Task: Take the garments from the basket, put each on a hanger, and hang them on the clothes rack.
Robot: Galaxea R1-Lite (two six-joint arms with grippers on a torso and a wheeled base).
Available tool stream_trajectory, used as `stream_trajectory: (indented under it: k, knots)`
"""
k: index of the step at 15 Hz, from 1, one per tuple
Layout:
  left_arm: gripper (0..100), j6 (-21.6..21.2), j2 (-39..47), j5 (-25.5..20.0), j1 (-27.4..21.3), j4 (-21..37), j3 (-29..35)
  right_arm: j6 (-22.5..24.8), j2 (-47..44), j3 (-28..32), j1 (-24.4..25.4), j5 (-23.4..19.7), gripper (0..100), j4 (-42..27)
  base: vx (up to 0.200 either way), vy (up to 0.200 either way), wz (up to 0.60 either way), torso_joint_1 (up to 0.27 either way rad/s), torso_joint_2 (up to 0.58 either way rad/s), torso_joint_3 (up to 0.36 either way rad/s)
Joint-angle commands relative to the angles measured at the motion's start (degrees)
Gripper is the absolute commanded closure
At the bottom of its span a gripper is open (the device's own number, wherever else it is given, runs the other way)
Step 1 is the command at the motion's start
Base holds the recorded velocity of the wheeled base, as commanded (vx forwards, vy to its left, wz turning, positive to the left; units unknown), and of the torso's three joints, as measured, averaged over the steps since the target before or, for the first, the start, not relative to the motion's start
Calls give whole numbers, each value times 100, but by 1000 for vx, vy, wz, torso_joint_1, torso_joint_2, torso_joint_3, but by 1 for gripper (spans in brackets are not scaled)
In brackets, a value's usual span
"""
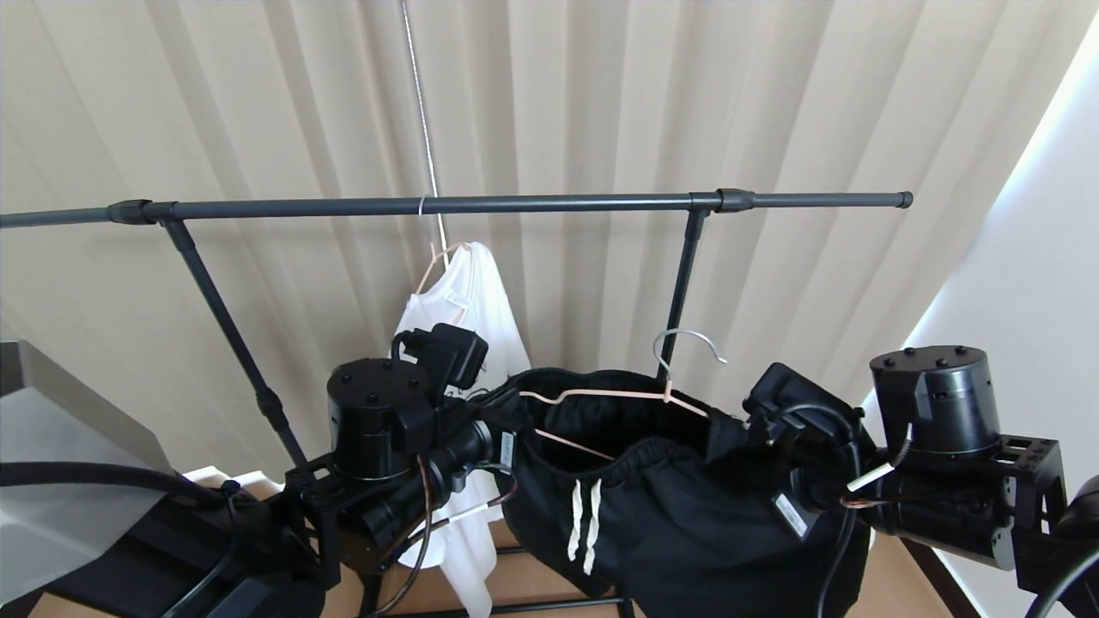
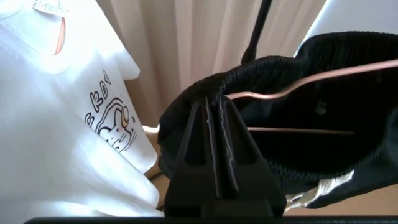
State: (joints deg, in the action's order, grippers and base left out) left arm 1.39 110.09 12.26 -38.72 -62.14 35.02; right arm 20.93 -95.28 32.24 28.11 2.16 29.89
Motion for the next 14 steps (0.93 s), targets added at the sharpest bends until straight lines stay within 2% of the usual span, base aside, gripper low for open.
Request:
stream_trajectory:
  k: [1,2,3,10,12,14]
  knots:
    - [100,2,12,13,-66,0,-22,-28,-149,-16,89,74,100,113,0,0,0,0,0,0]
    - [100,2,-23,48,-127,0,-22,-36,-333,-52,142,382,100,307,0,0,0,0,0,0]
    - [100,2,-67,48,-145,8,-48,-36,-430,-60,177,461,100,403,0,0,0,0,0,0]
    - [100,186,-445,48,-382,17,-48,-168,-781,-8,186,479,100,500,0,0,0,0,0,0]
    - [100,195,-594,48,-435,17,-66,-370,-940,-25,195,479,100,984,0,0,0,0,0,0]
    - [100,195,-682,48,-496,17,-66,-485,-1010,-25,195,479,100,1159,0,0,0,0,0,0]
